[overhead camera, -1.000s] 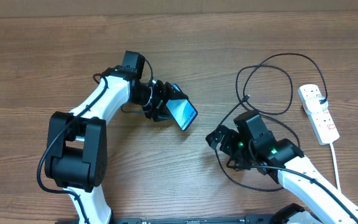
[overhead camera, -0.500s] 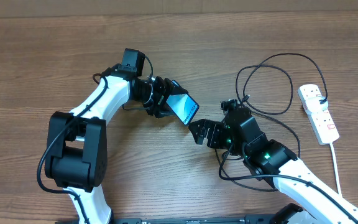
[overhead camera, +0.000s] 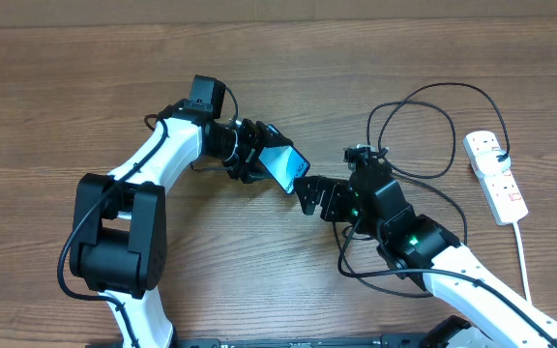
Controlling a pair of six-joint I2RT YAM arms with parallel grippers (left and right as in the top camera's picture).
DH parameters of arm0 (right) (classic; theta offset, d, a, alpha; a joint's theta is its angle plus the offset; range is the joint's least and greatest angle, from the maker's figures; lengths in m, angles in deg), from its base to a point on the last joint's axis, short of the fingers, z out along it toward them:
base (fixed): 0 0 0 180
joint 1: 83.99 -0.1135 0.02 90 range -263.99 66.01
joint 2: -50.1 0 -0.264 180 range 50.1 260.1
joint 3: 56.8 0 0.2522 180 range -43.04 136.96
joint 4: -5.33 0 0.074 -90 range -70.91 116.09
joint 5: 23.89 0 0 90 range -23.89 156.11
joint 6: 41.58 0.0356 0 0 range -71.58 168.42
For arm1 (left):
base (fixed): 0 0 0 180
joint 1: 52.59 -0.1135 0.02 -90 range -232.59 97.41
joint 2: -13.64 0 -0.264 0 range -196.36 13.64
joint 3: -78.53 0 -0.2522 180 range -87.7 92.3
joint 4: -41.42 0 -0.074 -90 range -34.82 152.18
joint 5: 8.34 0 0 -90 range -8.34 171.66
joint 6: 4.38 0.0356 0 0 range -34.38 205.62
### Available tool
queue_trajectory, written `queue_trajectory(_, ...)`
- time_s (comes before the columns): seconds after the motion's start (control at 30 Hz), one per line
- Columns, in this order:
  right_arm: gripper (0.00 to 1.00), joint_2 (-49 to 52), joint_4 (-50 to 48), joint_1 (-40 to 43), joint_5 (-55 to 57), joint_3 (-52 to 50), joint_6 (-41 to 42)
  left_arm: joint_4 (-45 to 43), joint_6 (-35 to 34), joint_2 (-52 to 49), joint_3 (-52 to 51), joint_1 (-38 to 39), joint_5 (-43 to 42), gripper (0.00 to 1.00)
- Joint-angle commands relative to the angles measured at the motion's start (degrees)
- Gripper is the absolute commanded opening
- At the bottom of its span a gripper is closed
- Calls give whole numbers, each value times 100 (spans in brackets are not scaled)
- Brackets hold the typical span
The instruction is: Plug charger to phone and switch on socket
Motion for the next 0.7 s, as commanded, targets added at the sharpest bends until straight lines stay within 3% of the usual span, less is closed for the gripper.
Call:
queue_trajectory(0.0, 100, 153, -79, -17, 90, 31, -59, -26, -79, -17, 151, 35, -326, 58)
queue_trajectory(0.67, 100, 350, -369, -17, 35, 31, -61, -50, -76, -17, 151, 33, -278, 58)
